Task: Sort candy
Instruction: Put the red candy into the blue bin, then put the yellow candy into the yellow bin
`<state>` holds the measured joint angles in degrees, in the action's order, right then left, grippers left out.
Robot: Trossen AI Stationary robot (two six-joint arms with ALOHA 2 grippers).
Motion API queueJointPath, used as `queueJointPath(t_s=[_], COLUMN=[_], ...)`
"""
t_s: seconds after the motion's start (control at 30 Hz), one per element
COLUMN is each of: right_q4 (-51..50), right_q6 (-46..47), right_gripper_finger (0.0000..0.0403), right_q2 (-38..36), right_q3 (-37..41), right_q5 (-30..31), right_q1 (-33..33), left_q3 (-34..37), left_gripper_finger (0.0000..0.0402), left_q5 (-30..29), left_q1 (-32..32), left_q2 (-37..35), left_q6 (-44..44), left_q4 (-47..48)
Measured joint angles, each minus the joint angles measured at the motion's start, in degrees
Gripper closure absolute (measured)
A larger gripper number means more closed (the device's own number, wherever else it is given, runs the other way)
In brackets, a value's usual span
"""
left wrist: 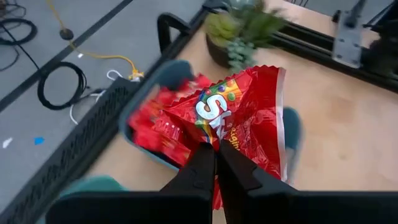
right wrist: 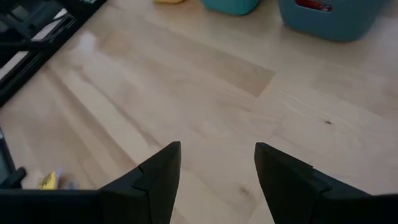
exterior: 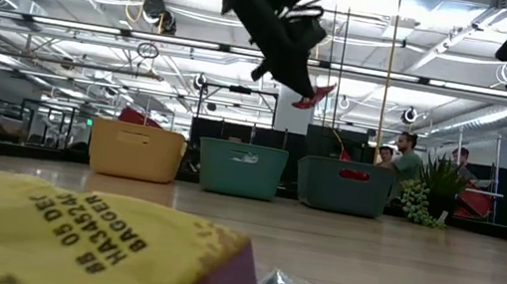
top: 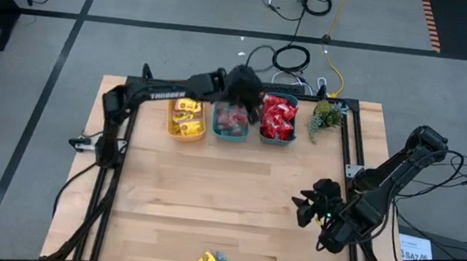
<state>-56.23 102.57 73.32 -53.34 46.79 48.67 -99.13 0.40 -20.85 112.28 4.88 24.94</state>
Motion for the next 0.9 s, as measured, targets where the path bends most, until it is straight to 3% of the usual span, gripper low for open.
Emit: queueJointPath(t_s=[0.17, 0.37, 0.73, 0.9], right_q4=[0.02, 0.05, 0.13, 0.17], right_q6=[2.6, 5.8, 10.77, 11.76], right_gripper_finger=[0.0206, 0.0206, 0.0206, 0.0206], right_q2=[0.0, 0.0, 0.0, 0.0], right_q3=[-0.02, -0.02, -0.01, -0.01], right_q5=[-0.14, -0.31, -0.62, -0.62], right_q1=[-2.18, -3.74, -4.42, -4.42], left_q3=[-6.68, -12.62, -12.83, -12.83], left_gripper_finger=[0.0392, 0.0381, 0.0291, 0.0272], left_q5=[4.73, 6.3, 6.92, 6.96], left_q1=[-3.92, -4.05, -3.88, -3.86], left_q2=[6.46, 13.27, 14.93, 14.89], left_q6=[-4.96, -6.93, -8.47, -8.43], left_q4=[-1.11, -5.14, -6.75, -6.51])
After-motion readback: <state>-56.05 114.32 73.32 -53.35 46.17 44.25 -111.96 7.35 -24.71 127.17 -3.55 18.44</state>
